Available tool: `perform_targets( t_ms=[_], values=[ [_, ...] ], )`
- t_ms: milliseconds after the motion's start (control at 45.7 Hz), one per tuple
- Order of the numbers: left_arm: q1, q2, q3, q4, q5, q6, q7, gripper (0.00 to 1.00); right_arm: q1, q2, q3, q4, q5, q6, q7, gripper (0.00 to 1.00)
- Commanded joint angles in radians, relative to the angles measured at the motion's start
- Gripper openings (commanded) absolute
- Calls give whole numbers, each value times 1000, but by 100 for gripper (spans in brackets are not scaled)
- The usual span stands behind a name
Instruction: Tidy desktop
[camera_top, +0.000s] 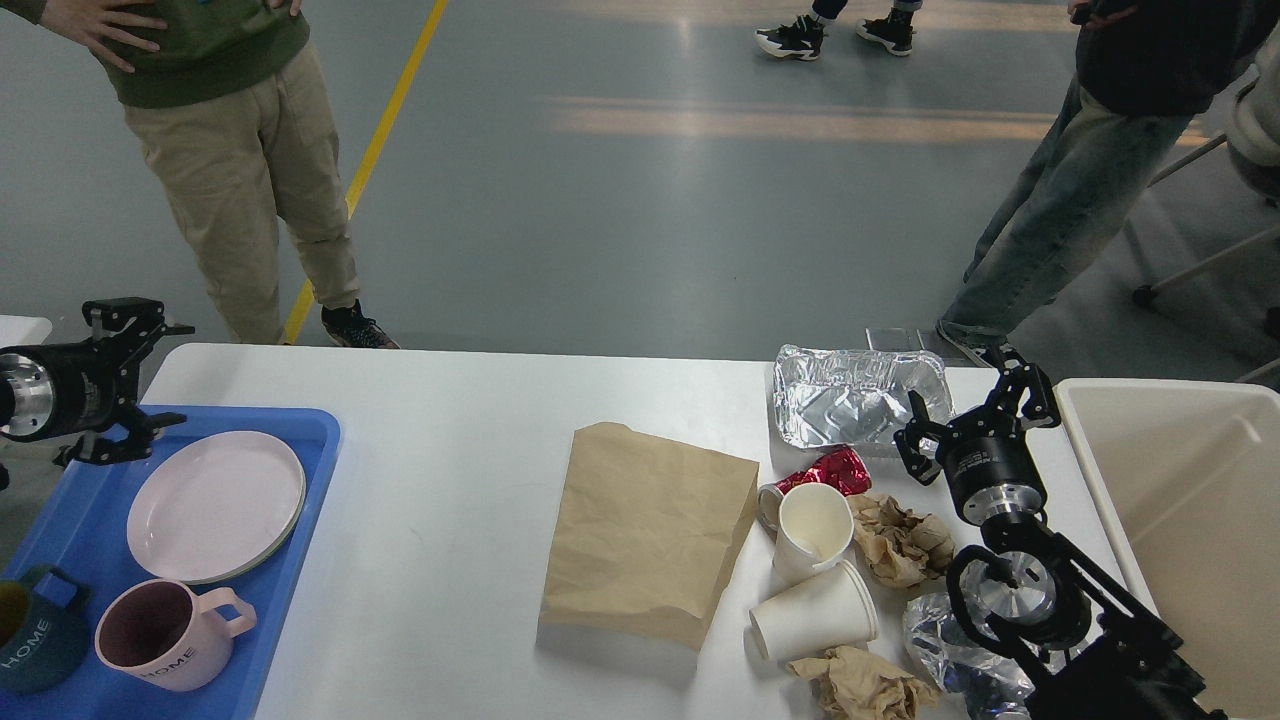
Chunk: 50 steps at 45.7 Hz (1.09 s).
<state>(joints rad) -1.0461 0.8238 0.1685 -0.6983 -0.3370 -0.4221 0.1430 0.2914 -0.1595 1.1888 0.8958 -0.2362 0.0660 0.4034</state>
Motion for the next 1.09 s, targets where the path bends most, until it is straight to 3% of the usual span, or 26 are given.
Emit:
perform_targets(
  t_ms=[0, 131, 241, 284, 372, 438, 591, 788, 1072],
  values=[
    [135, -55, -413, 2, 0, -15, -2, 97, 0, 0, 0, 0, 0, 0, 0, 100],
    [261, -170, -742, 3, 1, -12, -5, 97, 0, 0, 0, -1, 0, 0, 0, 100],
    [365, -267, -900, -16, 6, -7, -19, 97, 0, 0, 0, -1, 0, 0, 0, 100],
    [409, -296, -958, -53, 12, -7, -57, 97, 0, 0, 0, -1, 0, 0, 0, 100],
    [486, -353, -1113, -116, 23, -4, -204, 97, 0, 0, 0, -1, 0, 0, 0, 100],
    [566, -385, -1185, -182, 52, 0, -264, 97, 0, 0, 0, -1, 0, 0, 0, 100],
    [741, -440, -1308, -312, 130, 2, -278, 97, 0, 0, 0, -1, 0, 0, 0, 100],
    [888, -575, -1529, -314, 309, -29, -276, 97, 0, 0, 0, -1, 0, 0, 0, 100],
    [893, -594, -1529, -308, 339, -73, -269, 97, -1, 0, 0, 0, 0, 0, 0, 100]
  ],
)
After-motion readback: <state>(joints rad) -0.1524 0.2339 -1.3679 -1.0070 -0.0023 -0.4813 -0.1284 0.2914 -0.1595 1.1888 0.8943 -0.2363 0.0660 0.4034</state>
